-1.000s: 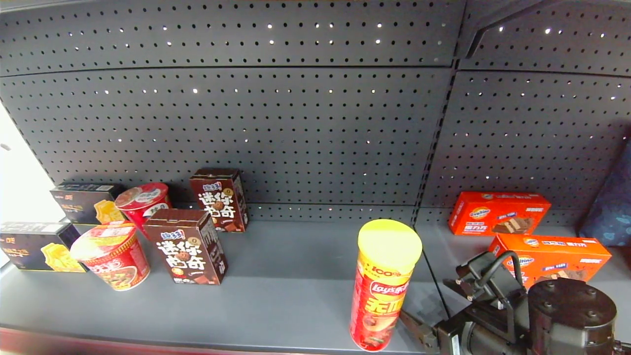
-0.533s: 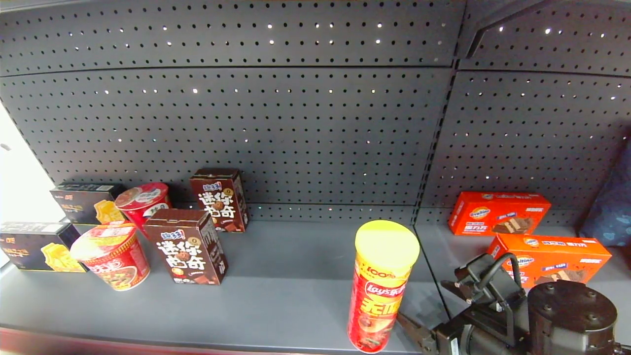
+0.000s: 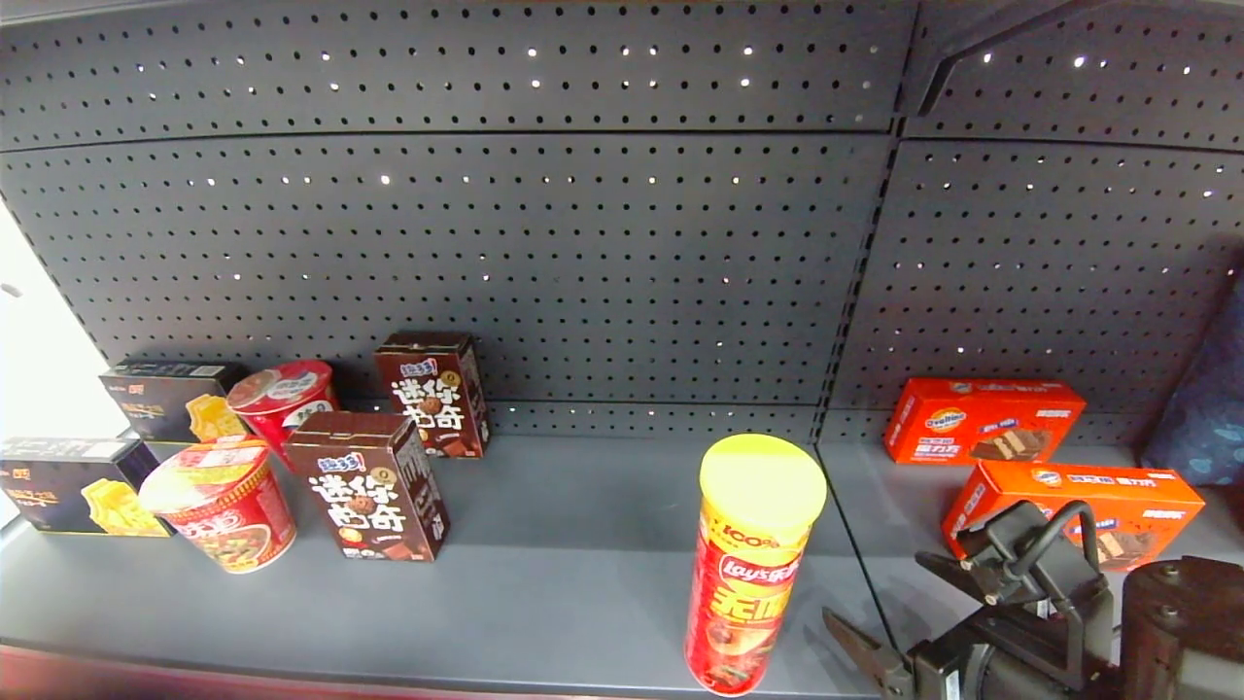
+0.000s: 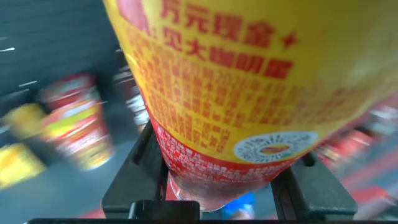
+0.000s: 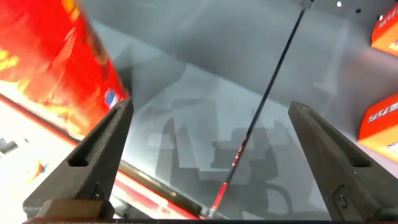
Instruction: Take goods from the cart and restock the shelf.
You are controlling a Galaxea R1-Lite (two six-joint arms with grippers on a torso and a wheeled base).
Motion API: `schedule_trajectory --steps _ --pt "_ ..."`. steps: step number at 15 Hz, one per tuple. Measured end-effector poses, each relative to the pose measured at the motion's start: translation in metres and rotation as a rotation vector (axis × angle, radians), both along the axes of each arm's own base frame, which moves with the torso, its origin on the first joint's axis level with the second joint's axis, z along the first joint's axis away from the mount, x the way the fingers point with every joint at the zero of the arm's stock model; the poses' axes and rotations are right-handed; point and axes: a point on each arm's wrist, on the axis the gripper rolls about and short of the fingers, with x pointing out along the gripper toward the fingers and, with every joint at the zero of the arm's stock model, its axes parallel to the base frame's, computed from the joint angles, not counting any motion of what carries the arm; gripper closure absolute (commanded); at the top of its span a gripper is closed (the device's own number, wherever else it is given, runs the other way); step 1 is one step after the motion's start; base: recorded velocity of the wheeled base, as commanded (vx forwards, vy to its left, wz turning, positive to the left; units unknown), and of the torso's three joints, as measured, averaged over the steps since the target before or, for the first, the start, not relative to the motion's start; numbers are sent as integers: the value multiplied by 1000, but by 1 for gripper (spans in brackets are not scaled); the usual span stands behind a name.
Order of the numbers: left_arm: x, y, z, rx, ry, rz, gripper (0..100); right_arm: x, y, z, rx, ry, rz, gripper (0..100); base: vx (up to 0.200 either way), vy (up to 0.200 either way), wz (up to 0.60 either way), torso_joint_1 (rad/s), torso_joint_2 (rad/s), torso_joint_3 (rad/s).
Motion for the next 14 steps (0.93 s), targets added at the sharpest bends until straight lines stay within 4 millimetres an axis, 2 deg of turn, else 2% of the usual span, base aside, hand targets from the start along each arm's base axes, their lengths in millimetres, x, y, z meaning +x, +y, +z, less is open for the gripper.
schedule_trajectory --steps 3,7,10,14 --pt "26 -7 23 9 93 -225 100 -2 -2 1 -2 -7 2 0 0 0 0 0 0 0" --pt "72 -18 39 17 164 -333 100 -2 -3 1 3 -4 4 0 0 0 0 0 0 0" --pt "118 -33 41 24 193 -385 100 5 4 3 15 -8 20 0 0 0 0 0 0 0" --pt "181 -63 33 75 203 -460 100 12 11 1 12 -1 23 0 0 0 0 0 0 0"
